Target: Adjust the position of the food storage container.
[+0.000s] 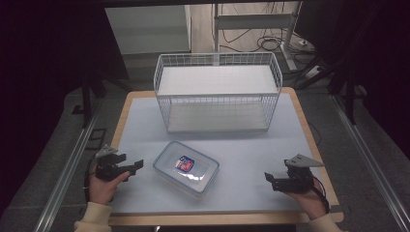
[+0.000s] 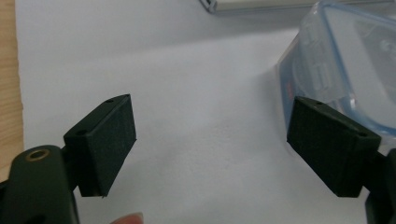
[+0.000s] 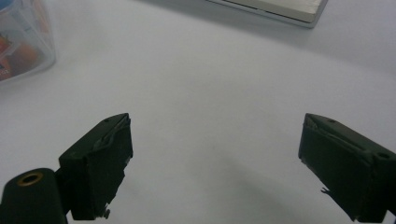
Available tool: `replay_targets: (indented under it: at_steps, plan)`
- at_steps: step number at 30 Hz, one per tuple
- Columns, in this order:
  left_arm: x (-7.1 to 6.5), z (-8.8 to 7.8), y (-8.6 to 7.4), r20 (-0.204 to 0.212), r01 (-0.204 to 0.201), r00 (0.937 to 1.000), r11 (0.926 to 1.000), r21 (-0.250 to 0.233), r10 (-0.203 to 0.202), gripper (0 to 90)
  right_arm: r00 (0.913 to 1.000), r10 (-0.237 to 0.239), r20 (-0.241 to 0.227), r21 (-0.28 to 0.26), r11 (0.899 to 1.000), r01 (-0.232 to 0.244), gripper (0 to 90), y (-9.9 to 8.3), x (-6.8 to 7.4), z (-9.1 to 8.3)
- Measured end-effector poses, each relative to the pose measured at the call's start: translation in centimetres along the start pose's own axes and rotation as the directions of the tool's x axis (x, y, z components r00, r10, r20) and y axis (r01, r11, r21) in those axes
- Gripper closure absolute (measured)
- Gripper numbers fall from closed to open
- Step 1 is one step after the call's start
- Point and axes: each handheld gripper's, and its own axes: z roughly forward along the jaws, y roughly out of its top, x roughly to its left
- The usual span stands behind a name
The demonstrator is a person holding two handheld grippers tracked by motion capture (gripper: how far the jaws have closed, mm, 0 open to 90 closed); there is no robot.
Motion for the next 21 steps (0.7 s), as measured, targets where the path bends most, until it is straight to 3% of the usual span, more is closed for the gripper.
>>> replay_targets:
  at_steps: [6,9,11,12,13,14,18,21]
  plan:
    - [-0.4,-0.2,0.1,0.004,-0.005,1.0000,1.0000,0.003,0.005,17.3,1.0000,0.007,0.002,0.002,1.000,-0.007,10.5,-0.1,-0.3,0.0]
    - [-0.6,-0.4,0.3,-0.012,-0.010,0.9999,1.0000,0.000,0.010,25.2,1.0000,-0.002,0.006,0.006,1.000,0.002,10.6,-0.2,-0.3,0.1]
    - [-0.7,-0.6,0.4,-0.013,-0.013,0.9998,0.9999,-0.002,0.013,35.9,1.0000,-0.003,0.008,0.009,1.000,0.003,10.7,-0.2,-0.3,0.1]
    - [-0.8,-0.8,0.5,-0.021,-0.016,0.9996,0.9999,0.000,0.016,35.9,0.9999,-0.006,0.009,0.011,1.000,0.005,10.7,-0.2,-0.3,0.2]
    - [-1.0,-1.1,0.7,-0.062,-0.013,0.9980,0.9999,0.004,0.013,56.2,0.9999,-0.007,0.012,0.013,1.000,0.007,10.8,-0.3,-0.4,0.2]
    - [-1.0,-1.1,0.7,-0.062,-0.013,0.9980,0.9999,0.004,0.013,63.9,0.9999,-0.007,0.012,0.013,1.000,0.007,10.8,-0.3,-0.4,0.2]
    - [-1.7,-2.1,1.0,0.012,-0.048,0.9988,0.9988,0.000,0.048,82.4,0.9998,-0.013,0.016,0.017,1.000,0.012,10.9,-0.3,-0.3,0.4]
    - [-2.4,-2.5,1.2,0.042,-0.071,0.9966,0.9975,-0.001,0.071,88.4,0.9996,-0.019,0.019,0.019,1.000,0.019,10.9,-0.4,-0.2,0.4]
